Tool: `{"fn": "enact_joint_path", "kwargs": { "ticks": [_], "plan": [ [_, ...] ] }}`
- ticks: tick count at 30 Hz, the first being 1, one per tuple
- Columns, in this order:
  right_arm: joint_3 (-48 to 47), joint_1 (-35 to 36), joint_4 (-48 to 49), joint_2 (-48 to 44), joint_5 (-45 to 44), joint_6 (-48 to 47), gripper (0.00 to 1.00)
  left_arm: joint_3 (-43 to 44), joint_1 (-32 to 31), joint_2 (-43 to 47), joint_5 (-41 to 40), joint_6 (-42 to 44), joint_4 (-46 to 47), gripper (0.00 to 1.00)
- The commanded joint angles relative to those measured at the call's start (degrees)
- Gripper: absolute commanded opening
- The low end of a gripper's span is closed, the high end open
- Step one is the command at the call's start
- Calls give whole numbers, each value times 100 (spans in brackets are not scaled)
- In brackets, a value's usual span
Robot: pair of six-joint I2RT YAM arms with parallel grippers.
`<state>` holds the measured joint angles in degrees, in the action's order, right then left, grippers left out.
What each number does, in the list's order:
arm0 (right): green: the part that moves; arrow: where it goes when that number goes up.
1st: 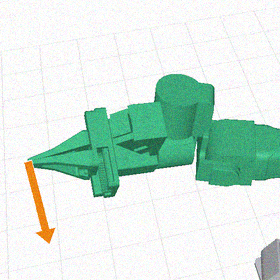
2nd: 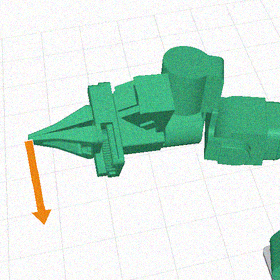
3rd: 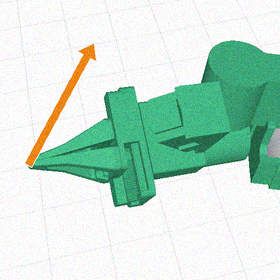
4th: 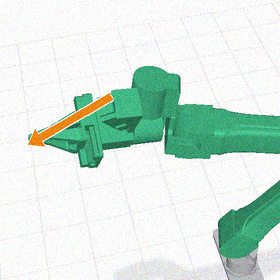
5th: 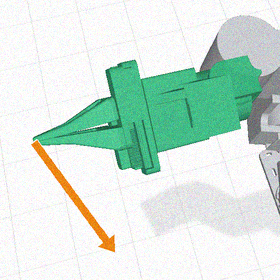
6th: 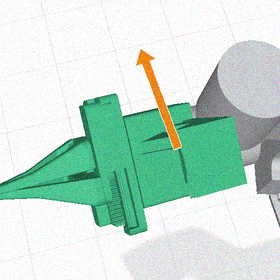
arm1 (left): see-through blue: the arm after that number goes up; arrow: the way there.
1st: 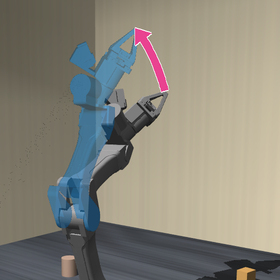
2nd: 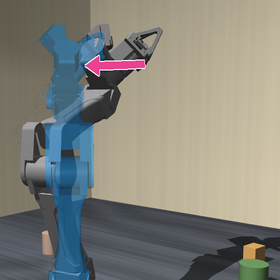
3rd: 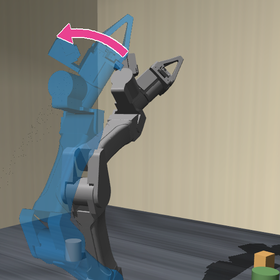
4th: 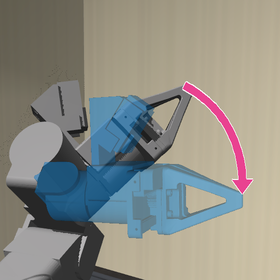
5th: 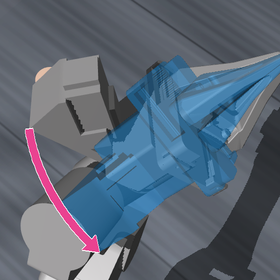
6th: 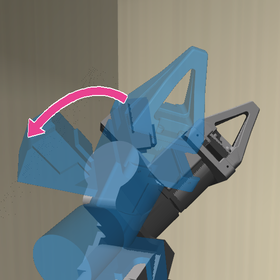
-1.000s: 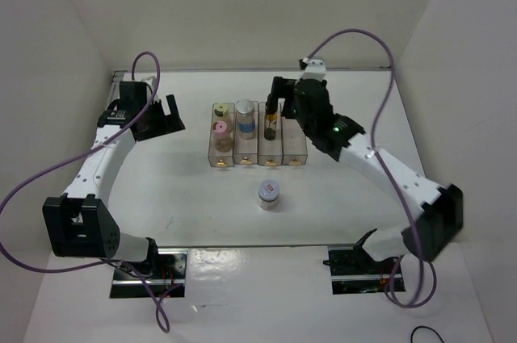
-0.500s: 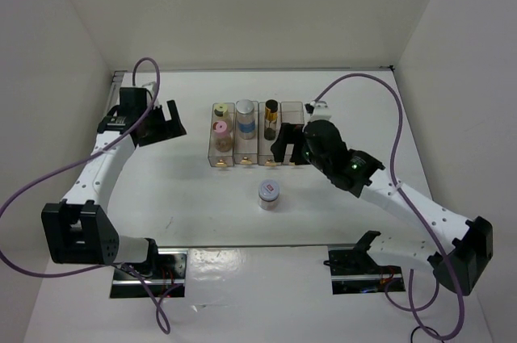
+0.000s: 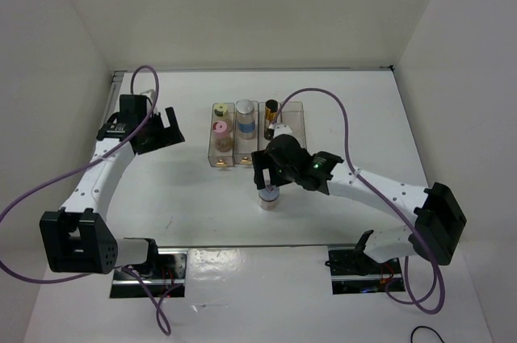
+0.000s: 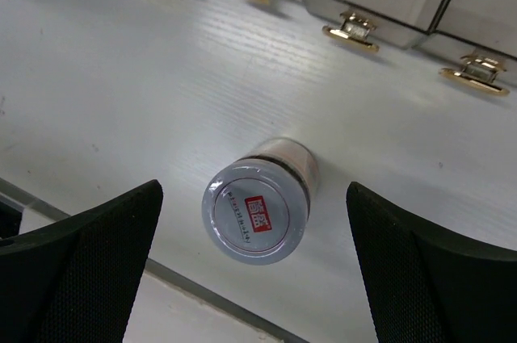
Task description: Organize the condiment bottles
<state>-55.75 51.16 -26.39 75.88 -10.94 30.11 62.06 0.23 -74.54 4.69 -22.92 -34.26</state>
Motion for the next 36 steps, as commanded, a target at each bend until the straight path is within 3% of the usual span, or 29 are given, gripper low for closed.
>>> {"fn": "enact_joint_path", "kwargs": {
  "ticks": [1,10,36],
  "plan": [
    [-305,219,-269,190,-329,-93,99,-36,30,273,-91,-108,42,100],
    [-253,421,-340,436,-795,-40,99,-159,30,458,-91,-160,-10,100],
    [38,588,-24,867,-594,364,95,-318,30,1073,-267,-327,-292,100]
  ]
}}
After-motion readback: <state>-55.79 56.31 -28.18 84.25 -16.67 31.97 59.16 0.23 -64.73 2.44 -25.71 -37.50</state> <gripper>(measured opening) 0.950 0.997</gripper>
